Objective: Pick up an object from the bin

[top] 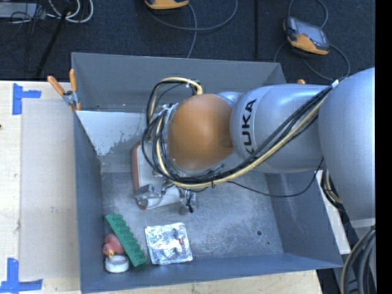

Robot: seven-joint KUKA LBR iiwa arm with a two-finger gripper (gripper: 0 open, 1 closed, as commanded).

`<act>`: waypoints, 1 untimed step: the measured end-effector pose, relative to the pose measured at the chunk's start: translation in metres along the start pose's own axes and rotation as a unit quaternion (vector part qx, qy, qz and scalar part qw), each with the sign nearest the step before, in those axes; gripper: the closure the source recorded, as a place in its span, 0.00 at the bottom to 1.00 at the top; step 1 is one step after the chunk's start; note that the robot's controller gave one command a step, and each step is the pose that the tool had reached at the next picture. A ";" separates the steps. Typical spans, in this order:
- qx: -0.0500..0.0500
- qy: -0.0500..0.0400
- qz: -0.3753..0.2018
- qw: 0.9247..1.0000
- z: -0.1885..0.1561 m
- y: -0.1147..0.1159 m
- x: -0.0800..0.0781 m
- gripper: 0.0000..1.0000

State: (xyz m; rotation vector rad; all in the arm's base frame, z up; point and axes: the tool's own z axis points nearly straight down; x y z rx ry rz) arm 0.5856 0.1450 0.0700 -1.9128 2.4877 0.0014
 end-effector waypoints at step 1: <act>0.000 0.002 0.006 1.000 0.000 -0.043 0.096 0.00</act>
Offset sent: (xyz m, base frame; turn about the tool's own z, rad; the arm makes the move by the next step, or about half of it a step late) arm 0.0159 -0.0997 0.0000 0.0032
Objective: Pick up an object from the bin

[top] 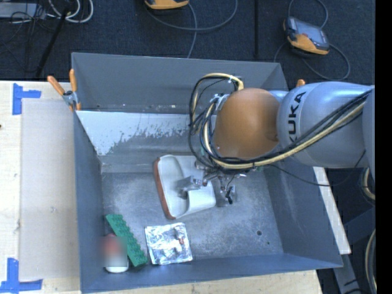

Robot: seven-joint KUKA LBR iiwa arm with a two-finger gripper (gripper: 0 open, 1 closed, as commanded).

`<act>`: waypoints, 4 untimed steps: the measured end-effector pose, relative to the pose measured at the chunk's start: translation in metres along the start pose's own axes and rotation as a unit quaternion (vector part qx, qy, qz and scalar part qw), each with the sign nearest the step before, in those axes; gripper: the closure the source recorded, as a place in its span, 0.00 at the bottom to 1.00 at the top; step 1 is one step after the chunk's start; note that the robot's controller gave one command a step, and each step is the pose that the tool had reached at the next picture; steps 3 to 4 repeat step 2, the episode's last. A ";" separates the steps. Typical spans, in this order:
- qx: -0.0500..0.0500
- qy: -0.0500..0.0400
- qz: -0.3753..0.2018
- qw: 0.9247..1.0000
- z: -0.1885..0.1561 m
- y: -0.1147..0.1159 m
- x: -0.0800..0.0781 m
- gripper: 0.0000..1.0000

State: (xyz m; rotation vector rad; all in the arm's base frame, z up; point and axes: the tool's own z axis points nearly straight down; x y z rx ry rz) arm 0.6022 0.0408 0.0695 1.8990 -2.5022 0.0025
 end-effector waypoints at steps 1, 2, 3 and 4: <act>-0.002 -0.001 -0.002 1.000 -0.001 0.002 -0.004 1.00; 0.003 -0.003 -0.001 1.000 -0.137 0.002 -0.036 1.00; 0.003 -0.003 -0.001 1.000 -0.137 0.002 -0.036 1.00; 0.003 -0.003 -0.001 1.000 -0.137 0.002 -0.036 1.00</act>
Offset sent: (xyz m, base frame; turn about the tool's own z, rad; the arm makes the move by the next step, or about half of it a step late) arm 0.0000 0.0000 0.0000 0.0000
